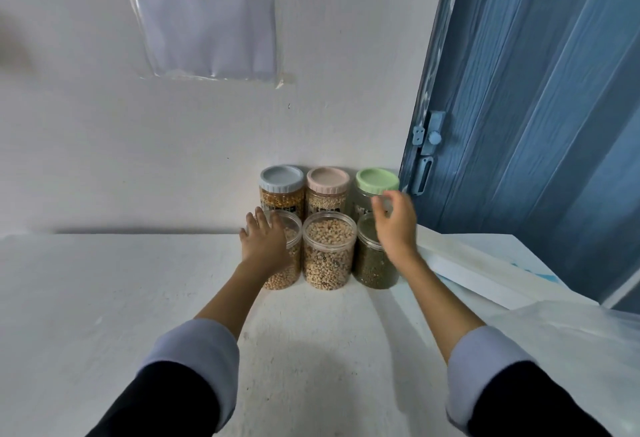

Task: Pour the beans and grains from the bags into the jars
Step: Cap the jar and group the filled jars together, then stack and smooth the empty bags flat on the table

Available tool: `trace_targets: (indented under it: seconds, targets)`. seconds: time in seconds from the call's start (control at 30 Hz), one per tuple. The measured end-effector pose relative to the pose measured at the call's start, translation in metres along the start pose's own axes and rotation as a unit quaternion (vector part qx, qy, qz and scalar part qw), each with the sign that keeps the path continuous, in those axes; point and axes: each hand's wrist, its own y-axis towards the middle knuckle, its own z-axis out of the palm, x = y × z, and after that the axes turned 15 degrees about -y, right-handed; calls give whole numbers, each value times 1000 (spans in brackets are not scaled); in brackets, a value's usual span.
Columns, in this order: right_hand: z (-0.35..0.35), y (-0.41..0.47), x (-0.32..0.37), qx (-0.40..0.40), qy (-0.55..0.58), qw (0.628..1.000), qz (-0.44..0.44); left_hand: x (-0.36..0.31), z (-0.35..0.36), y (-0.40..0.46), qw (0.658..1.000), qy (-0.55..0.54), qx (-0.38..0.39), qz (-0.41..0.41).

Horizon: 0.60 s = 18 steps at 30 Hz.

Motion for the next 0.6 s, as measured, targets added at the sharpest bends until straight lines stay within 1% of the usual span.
trace_targets:
  seconds: [0.03,0.07,0.1,0.17,0.23,0.37,0.5,0.6]
  targets:
    - [-3,12,-4,-18,10,998,52,-1,0,0,1000,-4,-2,0]
    - [-4,23,-10,5,3,996,93,0,-1,-1,1000,-6,-5,0]
    - [-4,32,-16,55,-24,991,118,-1,-2,-1,1000,-7,-5,1]
    - [-1,41,-26,153,-62,977,132,0,-2,-2,1000,-6,-1,3]
    - [2,43,-29,204,-31,969,134,2,-2,-2,1000,-6,1,5]
    - [0,45,-32,210,31,964,159,2,-2,-2,1000,-5,8,8]
    - [4,44,-40,202,46,966,153,-1,1,1,1000,4,-3,3]
    - [6,43,-42,198,31,970,136,0,2,3,1000,13,-6,-3]
